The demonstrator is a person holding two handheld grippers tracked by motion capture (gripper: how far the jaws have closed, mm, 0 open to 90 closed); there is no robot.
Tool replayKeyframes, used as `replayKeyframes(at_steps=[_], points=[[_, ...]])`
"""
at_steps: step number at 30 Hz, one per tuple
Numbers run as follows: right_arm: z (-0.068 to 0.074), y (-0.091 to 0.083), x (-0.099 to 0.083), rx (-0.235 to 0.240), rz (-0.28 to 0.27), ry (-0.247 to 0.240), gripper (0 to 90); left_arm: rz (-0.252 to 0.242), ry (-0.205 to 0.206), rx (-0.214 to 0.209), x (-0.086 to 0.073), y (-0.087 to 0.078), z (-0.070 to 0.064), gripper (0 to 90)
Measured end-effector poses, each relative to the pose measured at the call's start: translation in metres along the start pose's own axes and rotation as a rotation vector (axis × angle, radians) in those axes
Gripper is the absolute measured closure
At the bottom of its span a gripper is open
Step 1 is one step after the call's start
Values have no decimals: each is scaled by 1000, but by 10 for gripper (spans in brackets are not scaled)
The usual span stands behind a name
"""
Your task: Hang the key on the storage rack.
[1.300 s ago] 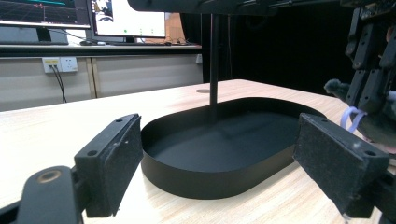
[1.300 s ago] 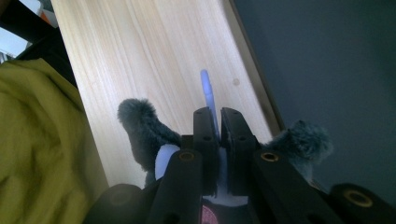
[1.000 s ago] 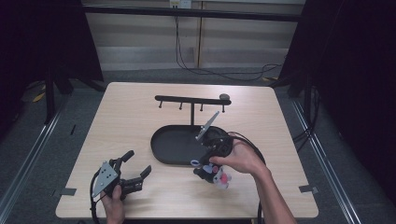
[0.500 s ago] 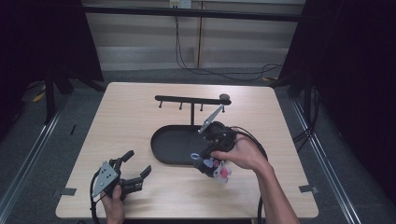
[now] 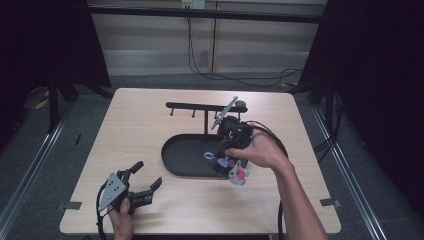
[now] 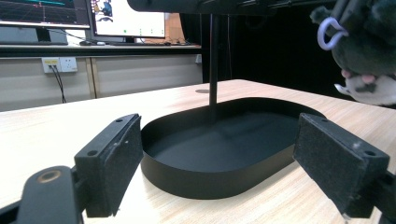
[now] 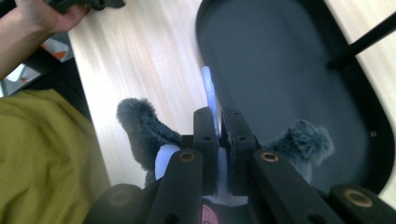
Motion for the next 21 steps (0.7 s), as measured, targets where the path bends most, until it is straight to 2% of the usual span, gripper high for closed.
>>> replayKeyframes(at_steps=[11,17,21], points=[[-18,-25,16,-41,7,11,855,-1,-1,1,0,0,0,155],[-25,-29,25,-59,19,11,855,0,1,0,0,0,0,155],[-32,-31,30,-96,51,14,855,0,1,-1,0,0,0,155]])
Point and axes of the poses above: each handheld gripper's, and its own axes: y roughly forward along the jaws, x roughly out of its top, z roughly to its left, the point moved 1 cm from there along y, roughly forward along the jaws, and after that the axes turned 13 degrees about -x, right-handed, at the moved point
